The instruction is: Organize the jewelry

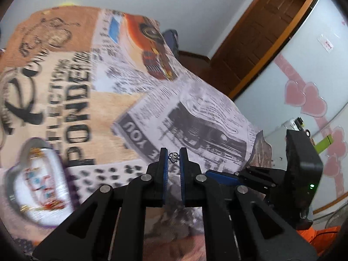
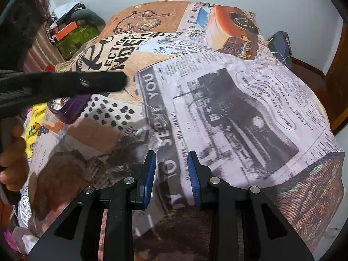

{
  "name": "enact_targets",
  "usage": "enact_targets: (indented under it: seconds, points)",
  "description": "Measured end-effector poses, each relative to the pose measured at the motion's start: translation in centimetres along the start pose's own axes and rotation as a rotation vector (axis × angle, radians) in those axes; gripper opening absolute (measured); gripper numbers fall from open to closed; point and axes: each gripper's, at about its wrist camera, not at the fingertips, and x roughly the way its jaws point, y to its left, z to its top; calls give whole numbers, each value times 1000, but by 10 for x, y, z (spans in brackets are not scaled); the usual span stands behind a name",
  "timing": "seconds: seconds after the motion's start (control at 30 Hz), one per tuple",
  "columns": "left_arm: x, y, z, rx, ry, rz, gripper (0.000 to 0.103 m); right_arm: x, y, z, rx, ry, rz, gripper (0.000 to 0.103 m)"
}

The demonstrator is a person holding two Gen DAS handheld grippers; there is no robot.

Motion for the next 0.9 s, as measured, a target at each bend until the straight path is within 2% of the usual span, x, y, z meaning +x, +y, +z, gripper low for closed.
enact_targets:
  seconds: [0.1, 0.3, 0.6, 0.9]
  points:
    - [-20, 6, -4, -2, -32, 27, 8, -1, 10, -1, -16, 4, 11, 27]
    - [-39, 16, -21, -5, -37, 39, 8, -3, 28, 4, -31, 6, 52, 27]
    - [-35, 51, -76, -65, 48, 173, 8, 1, 57, 1, -94, 26, 95, 27]
    - [-41, 65, -89, -100, 31, 171, 8, 17, 80, 9, -148, 56, 98, 27]
